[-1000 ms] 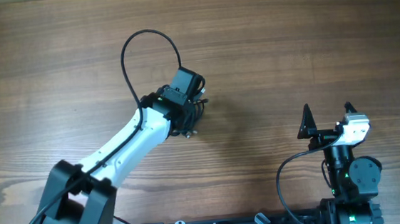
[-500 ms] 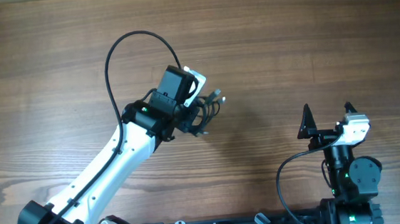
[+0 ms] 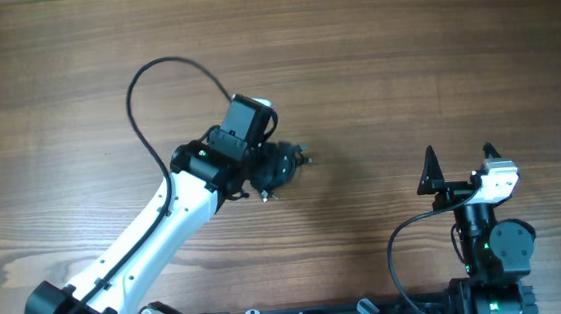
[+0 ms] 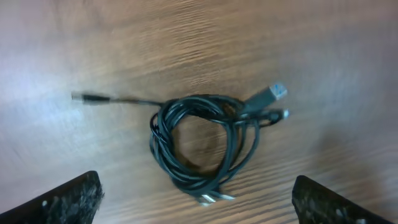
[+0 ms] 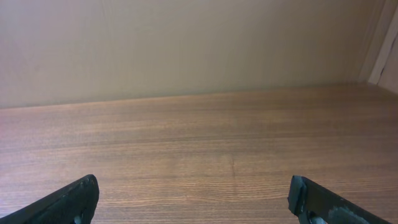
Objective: Untangle cables
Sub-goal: 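Lift the cable coil with the left gripper and raise it up, then swing the right gripper toward the coil held by the left gripper, then grasp a strand of the coil with the right gripper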
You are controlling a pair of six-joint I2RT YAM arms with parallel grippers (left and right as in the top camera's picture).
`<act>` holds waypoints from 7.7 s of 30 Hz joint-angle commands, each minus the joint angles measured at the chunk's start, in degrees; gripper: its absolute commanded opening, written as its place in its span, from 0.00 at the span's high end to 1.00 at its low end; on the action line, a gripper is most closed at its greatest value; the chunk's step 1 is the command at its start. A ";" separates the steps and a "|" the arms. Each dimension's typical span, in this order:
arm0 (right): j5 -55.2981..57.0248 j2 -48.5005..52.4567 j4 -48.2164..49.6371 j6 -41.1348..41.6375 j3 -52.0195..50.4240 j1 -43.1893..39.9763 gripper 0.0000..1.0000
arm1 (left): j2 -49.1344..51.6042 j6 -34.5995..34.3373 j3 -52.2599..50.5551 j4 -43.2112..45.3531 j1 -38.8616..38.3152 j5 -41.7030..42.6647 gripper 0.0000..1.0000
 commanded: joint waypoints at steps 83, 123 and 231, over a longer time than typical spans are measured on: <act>-0.94 0.33 0.09 -0.68 -0.15 0.28 0.00 | -4.15 27.23 -2.49 -4.31 -5.05 9.46 0.96; -58.58 4.13 6.32 49.75 -0.15 0.31 0.06 | -17.51 -25.16 -2.49 18.08 -4.26 28.50 0.96; -77.09 67.41 18.38 27.85 29.79 0.72 0.01 | -6.69 -69.07 -2.49 29.77 2.69 28.37 0.96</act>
